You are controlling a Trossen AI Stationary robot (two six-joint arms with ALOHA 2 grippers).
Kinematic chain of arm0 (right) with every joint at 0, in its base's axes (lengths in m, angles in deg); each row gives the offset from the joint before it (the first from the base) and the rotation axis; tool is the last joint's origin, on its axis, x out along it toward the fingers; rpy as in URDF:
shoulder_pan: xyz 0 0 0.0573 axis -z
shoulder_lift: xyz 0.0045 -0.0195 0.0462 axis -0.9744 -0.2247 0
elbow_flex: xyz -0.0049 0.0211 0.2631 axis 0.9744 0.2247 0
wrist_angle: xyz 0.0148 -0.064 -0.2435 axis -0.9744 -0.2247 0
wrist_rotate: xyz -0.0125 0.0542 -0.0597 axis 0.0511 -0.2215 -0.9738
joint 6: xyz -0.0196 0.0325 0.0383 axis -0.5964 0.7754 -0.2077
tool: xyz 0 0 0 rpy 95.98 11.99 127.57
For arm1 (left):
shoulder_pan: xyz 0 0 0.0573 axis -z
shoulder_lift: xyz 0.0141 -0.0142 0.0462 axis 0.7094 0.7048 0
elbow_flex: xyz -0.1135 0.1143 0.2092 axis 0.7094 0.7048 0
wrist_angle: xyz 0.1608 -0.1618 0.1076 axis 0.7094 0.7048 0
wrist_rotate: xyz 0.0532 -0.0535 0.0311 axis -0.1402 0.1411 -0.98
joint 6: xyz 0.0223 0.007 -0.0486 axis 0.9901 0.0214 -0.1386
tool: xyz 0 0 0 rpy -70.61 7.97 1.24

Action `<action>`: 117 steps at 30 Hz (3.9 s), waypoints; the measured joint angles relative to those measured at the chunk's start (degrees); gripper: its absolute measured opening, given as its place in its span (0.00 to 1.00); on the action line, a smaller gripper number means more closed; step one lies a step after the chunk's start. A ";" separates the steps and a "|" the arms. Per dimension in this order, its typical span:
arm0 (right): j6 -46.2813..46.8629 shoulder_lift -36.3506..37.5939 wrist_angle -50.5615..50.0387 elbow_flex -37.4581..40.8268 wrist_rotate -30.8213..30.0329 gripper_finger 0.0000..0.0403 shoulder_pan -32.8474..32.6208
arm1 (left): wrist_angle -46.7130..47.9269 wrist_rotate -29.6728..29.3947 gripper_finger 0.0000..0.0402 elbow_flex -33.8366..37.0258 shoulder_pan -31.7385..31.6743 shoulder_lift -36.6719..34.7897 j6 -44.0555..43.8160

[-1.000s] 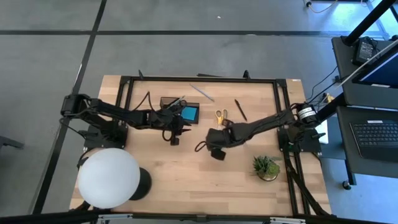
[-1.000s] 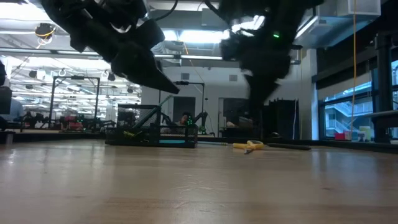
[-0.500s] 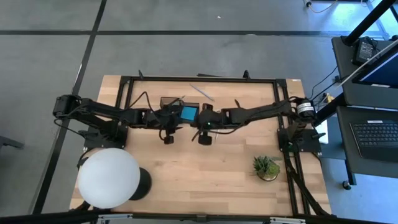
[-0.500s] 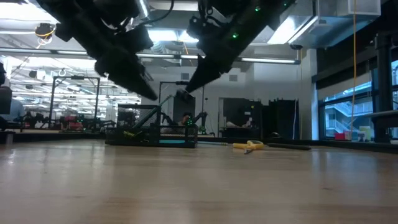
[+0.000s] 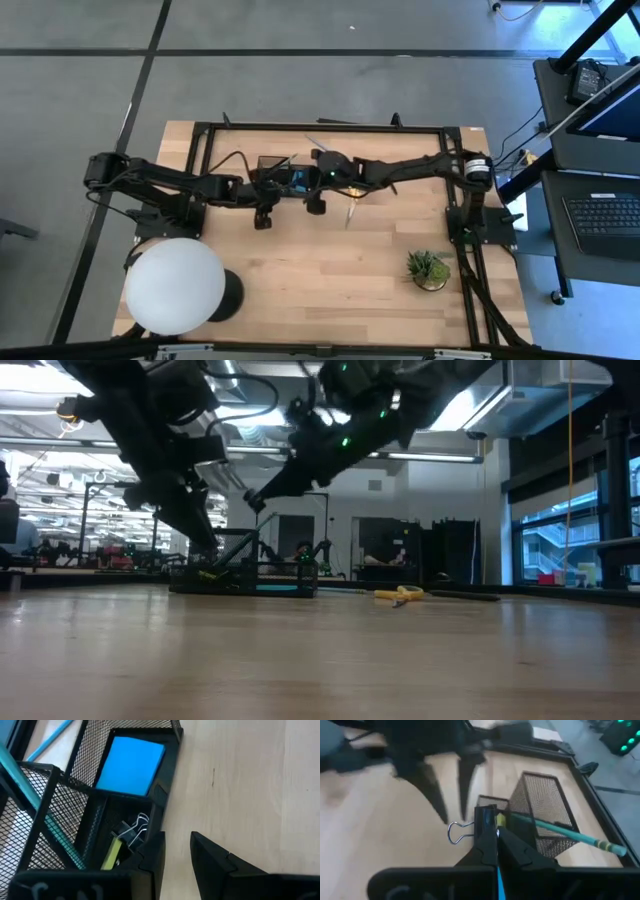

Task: Pick and place office supplies into organizer
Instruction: Put the black binder clip into the black desk organizer, then put the blue pencil into the black desk organizer

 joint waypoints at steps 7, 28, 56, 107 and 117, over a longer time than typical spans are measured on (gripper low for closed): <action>1.86 -5.67 8.89 0.02 -0.03 0.01 1.61 | 0.55 2.26 0.21 0.00 0.00 -2.02 -0.02; 4.08 -17.40 8.22 -10.13 -0.60 0.01 1.88 | 1.17 2.19 0.21 0.00 -0.02 -3.04 0.08; 4.18 -18.43 1.93 -11.67 -3.73 0.09 2.29 | 0.96 2.12 0.21 0.00 -0.02 -3.02 -0.92; 16.40 -3.83 -43.17 -11.56 -3.05 0.28 18.14 | 0.90 2.16 0.21 0.00 -0.02 -2.98 -0.44; 19.54 -4.49 -43.66 -11.56 -3.09 0.28 19.82 | 0.86 2.16 0.21 0.00 -0.02 -2.98 -0.47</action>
